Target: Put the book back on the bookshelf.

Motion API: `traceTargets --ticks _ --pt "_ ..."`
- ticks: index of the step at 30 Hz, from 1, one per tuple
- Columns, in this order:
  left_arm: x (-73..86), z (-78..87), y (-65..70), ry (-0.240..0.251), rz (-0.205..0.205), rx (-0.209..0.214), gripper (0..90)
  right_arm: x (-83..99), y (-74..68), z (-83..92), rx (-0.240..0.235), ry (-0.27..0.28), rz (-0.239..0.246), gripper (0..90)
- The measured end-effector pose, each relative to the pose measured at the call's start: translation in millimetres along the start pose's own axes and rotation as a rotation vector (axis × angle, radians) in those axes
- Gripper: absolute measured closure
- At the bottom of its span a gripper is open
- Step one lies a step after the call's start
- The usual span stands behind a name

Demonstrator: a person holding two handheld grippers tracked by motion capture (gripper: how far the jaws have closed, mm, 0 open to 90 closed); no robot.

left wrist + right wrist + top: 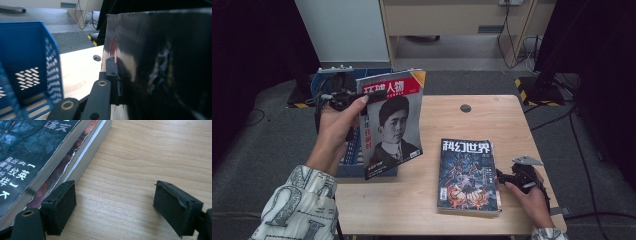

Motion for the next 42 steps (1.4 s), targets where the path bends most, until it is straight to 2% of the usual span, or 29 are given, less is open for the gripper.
traceTargets --ticks 6,15,32,42 --pt "-0.7 16.0 -6.7 0.024 0.001 -0.014 86.0 0.1 -0.1 0.1 0.002 0.0 -0.002 18.5" --pt "0.4 35.1 -14.4 0.034 -0.001 -0.045 86.0 0.4 -0.2 0.5 0.004 -0.001 -0.002 18.5" --pt "4.2 85.8 -37.7 0.088 0.028 -0.127 86.0 0.5 -0.1 0.5 0.003 -0.001 0.0 18.5" --pt "6.9 94.1 -47.4 0.097 0.04 -0.155 85.9 0.5 -0.1 0.5 0.001 -0.002 0.0 18.5"
Point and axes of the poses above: each handheld gripper's, and its own axes: z roughly backward along the jaws, x roughly out of its underside, y roughly to its right, the point moved 5 cm from there along -z, roughly forward along the jaws, and after that the axes turned 13 degrees about x, right-handed, at the moved point
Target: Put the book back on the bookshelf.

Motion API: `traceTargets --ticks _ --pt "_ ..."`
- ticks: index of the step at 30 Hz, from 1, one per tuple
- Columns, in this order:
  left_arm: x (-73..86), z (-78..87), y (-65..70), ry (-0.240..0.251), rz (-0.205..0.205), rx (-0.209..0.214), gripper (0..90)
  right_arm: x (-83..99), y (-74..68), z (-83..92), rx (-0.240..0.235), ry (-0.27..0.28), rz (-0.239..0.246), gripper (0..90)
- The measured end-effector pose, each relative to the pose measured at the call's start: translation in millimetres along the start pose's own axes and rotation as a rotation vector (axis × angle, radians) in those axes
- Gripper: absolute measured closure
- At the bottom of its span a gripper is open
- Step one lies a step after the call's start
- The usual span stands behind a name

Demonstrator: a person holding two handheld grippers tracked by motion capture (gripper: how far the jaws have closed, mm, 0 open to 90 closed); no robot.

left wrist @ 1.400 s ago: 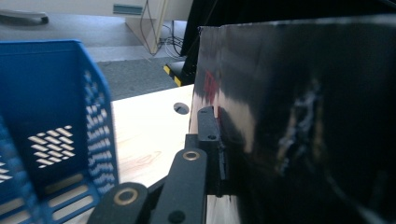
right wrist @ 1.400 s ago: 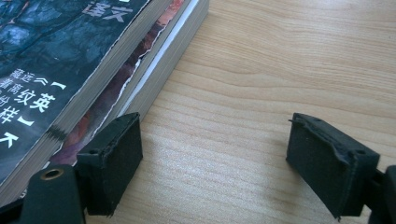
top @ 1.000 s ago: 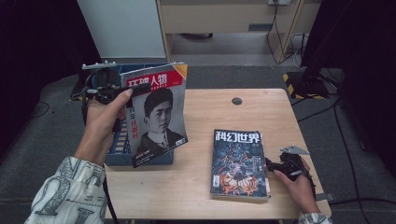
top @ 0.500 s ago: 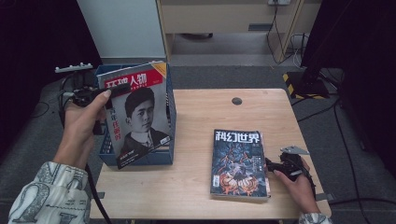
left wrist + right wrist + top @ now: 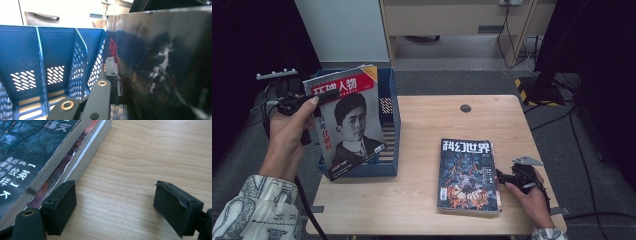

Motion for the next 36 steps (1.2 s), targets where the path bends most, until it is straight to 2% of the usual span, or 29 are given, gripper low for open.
traceTargets --ticks 9,16,22,34,36 --pt "-2.1 10.7 -5.5 0.021 0.0 -0.008 85.9 0.0 0.0 0.0 0.0 0.0 0.0 18.4" --pt "-2.1 25.1 -15.5 0.045 0.004 -0.047 85.9 0.0 0.0 0.0 0.0 0.0 0.0 18.4" --pt "-2.5 37.6 -24.4 0.067 0.018 -0.063 85.9 0.0 0.0 0.0 0.0 0.0 0.0 18.4" --pt "-2.1 52.0 -38.8 0.095 0.03 -0.1 85.9 0.0 0.0 0.0 0.0 0.0 0.0 18.4" --pt "-1.9 57.1 -42.8 0.107 0.037 -0.122 85.9 0.0 0.0 0.0 0.0 0.0 0.0 18.4"
Point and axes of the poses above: each handheld gripper's, and its own axes: z roughly backward along the jaws, x roughly out of its underside, y roughly to its right, the point moved 5 cm from there along -z, roughly forward along the jaws, and after that the axes turned 13 degrees about x, right-handed, at the moved point
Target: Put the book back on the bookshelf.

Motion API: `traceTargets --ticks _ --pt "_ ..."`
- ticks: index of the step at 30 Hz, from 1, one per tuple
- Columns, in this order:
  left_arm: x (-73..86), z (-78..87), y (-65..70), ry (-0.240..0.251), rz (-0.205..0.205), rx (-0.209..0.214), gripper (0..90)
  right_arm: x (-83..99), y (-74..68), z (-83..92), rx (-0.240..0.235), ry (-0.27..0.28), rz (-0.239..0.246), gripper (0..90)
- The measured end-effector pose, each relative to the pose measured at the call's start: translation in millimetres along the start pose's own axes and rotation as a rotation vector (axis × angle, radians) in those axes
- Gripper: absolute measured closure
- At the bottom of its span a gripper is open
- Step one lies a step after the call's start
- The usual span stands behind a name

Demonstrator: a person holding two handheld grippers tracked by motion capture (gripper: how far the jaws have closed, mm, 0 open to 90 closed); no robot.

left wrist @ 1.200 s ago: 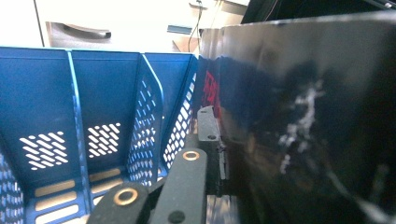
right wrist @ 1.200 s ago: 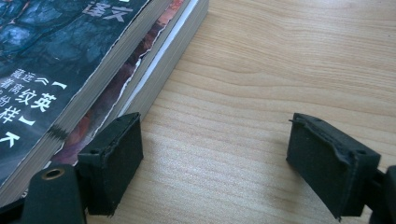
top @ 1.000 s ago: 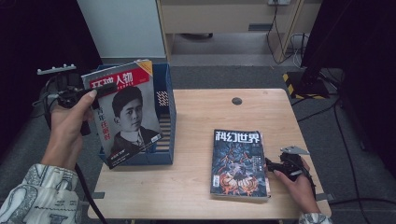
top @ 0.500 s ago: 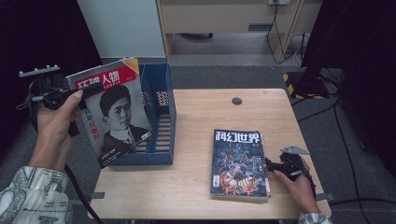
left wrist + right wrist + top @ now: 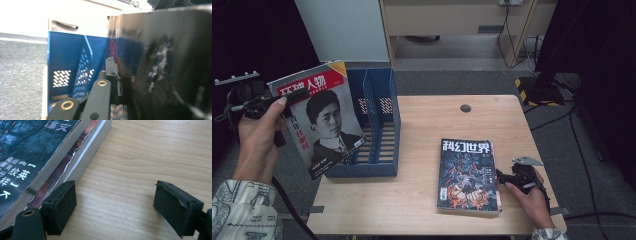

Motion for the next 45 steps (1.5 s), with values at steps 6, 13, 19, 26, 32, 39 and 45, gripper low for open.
traceTargets --ticks 6,13,19,26,32,39,45 --pt "-2.3 8.5 -4.7 0.028 0.004 -0.027 85.9 0.0 0.0 0.0 0.0 0.0 0.001 18.4" --pt "-7.8 18.8 -10.8 0.054 0.011 -0.065 85.9 0.0 0.0 0.0 0.0 0.0 0.0 18.4" --pt "-9.6 25.0 -15.2 0.059 0.005 -0.087 85.8 0.0 0.0 0.0 0.0 0.0 0.001 18.4" --pt "-11.6 31.4 -18.3 0.067 0.008 -0.096 85.9 0.0 0.0 0.0 0.0 0.0 0.0 18.4" --pt "-16.4 41.1 -22.8 0.07 -0.002 -0.109 85.8 0.0 0.0 0.0 0.0 0.0 0.0 18.4" --pt "-11.6 34.5 -33.0 0.041 -0.031 -0.138 85.8 0.1 -0.1 0.1 0.001 0.0 -0.001 18.3" --pt "-7.9 24.9 -40.4 0.057 -0.047 -0.141 85.8 0.1 -0.1 0.1 0.002 0.0 -0.001 18.3"
Point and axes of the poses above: each handheld gripper's, and its own axes: z roughly backward along the jaws, x roughly out of its underside, y roughly to its right, the point moved 5 cm from there along -z, roughly forward along the jaws, and after that the axes turned 13 degrees about x, right-handed, at the moved point
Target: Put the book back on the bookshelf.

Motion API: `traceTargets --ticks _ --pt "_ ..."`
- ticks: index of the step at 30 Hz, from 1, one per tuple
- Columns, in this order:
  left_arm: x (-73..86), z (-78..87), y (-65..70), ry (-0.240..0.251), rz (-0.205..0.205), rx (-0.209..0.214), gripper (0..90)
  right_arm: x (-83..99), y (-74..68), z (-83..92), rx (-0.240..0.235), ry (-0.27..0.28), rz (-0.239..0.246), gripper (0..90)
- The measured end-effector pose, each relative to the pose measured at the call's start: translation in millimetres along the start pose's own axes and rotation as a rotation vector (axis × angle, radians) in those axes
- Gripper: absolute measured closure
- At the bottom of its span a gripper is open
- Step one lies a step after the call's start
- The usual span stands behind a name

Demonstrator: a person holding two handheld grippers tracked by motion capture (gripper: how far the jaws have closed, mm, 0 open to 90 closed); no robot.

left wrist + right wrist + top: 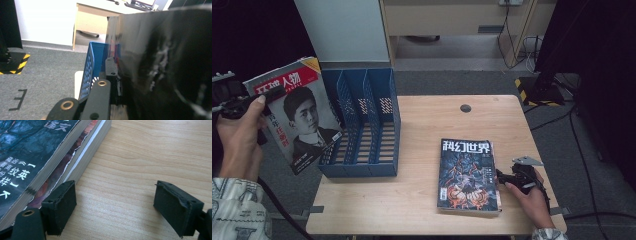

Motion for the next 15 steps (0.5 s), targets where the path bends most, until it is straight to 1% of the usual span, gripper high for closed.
traceTargets --ticks 1,2,3,4,5,6,7,8,10,11,12,14,15 --pt "2.3 -6.1 -1.9 0.004 -0.006 -0.003 85.8 0.2 -0.1 0.3 0.001 -0.001 -0.002 18.3" --pt "2.3 -6.1 -1.9 0.004 -0.006 -0.003 85.8 0.2 -0.1 0.3 0.001 -0.001 -0.002 18.3" --pt "4.1 -12.3 -3.8 0.009 -0.015 -0.009 85.9 0.3 -0.1 0.3 0.001 0.0 -0.001 18.3" --pt "4.1 -12.3 -3.8 0.009 -0.015 -0.009 85.9 0.3 0.0 0.3 0.001 0.0 0.0 18.3" --pt "5.6 -17.9 -5.8 0.022 -0.012 -0.012 85.9 0.4 0.0 0.3 0.0 0.0 0.0 18.3" --pt "5.6 -17.9 -5.8 0.022 -0.012 -0.012 85.9 0.4 0.0 0.3 0.0 0.0 0.0 18.3" --pt "6.8 -23.2 -6.5 0.033 -0.017 -0.011 85.9 0.3 0.0 0.3 0.0 0.0 -0.001 18.2" --pt "6.8 -23.2 -6.5 0.033 -0.017 -0.011 85.8 0.3 0.0 0.3 0.0 0.0 -0.001 18.2" --pt "8.5 -29.4 -6.1 0.031 -0.041 -0.006 85.8 0.3 0.0 0.4 0.0 0.001 0.0 18.3" --pt "9.8 -32.7 -5.8 0.039 -0.049 0.002 85.7 0.3 -0.3 0.5 0.001 0.001 -0.006 18.3" --pt "9.8 -32.7 -5.8 0.039 -0.049 0.002 85.7 0.3 -0.3 0.5 0.001 0.001 -0.006 18.3" --pt "12.3 -36.0 -5.9 0.061 -0.035 0.011 85.7 0.6 -0.6 1.0 0.0 -0.002 -0.009 18.3" --pt "15.4 -38.5 -6.7 0.079 -0.011 0.017 85.6 1.0 -0.6 1.5 -0.001 -0.003 -0.008 18.3"
Point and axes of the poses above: each handheld gripper's, and its own axes: z roughly backward along the jaws, x roughly out of its underside, y roughly to its right, the point moved 5 cm from there along -z, roughly forward along the jaws, and after that the axes turned 13 degrees about x, right-handed, at the moved point
